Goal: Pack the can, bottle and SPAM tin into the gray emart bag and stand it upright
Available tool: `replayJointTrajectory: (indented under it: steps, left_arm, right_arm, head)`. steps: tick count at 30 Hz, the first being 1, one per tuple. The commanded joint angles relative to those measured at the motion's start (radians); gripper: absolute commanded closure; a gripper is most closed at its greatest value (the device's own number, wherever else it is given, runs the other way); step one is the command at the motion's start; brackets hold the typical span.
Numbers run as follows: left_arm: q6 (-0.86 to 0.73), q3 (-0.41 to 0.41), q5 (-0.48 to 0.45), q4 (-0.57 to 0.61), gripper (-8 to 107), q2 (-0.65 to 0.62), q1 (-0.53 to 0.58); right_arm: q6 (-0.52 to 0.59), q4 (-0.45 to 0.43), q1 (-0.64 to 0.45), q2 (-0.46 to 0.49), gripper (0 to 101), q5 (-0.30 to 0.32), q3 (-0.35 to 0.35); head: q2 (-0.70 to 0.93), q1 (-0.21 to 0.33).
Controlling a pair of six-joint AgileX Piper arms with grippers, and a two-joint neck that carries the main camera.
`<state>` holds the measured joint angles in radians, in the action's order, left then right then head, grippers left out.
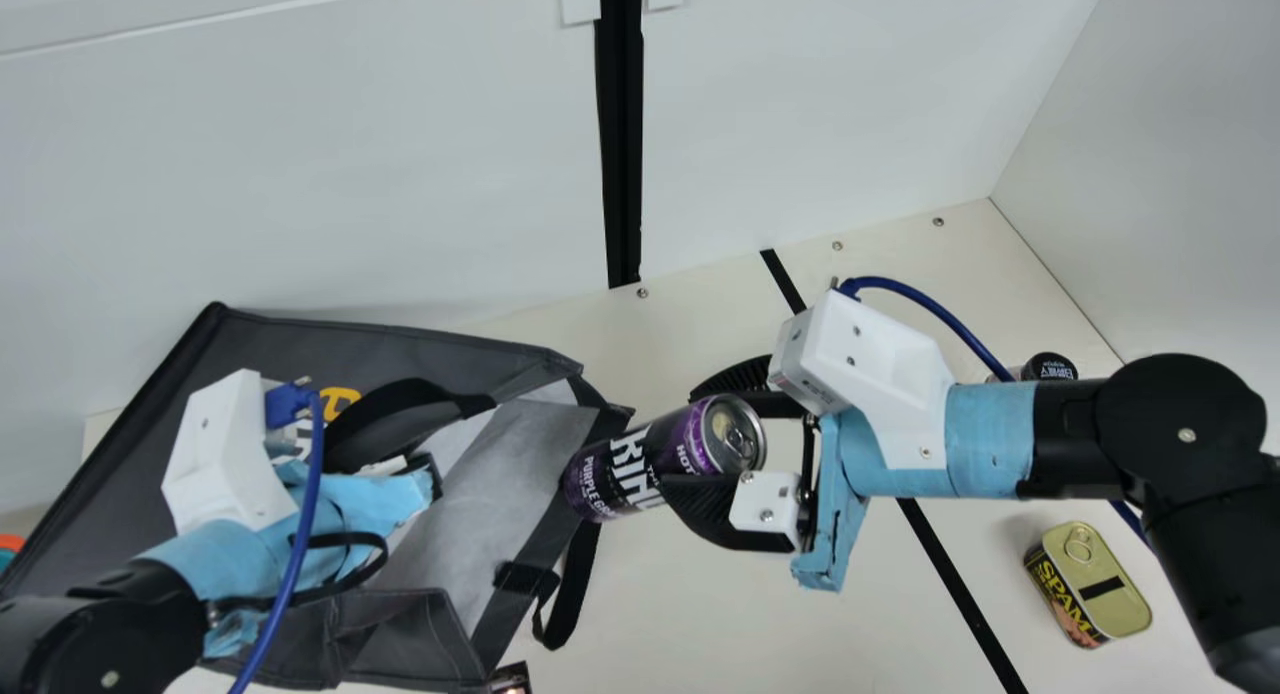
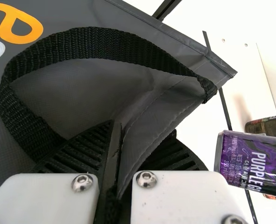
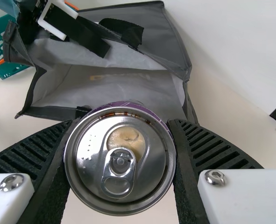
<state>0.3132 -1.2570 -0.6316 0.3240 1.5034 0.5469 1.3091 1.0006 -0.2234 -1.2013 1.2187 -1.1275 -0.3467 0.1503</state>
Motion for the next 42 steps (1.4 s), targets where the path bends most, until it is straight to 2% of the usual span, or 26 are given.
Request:
replayJointTrajectory:
  steps: [1,29,42]
  left_arm:
    - [0.000,0.000,0.000,0.000,107,0.000,0.000]
    - [0.000,0.000,0.000,0.000,107,0.000,0.000]
    - [0.000,0.000,0.000,0.000,107,0.000,0.000]
  right_arm:
    - [0.003,0.005,0.001,-0.005,101,0.001,-0.002]
    - [0.068,0.064,0.060,-0.147,101,0.001,-0.058]
    - [0.077,0.086,0.162,-0.227,101,-0.087,-0.067]
  head:
    - [-0.002,0.024]
    - [-0.002,0.024]
    - [-0.002,0.024]
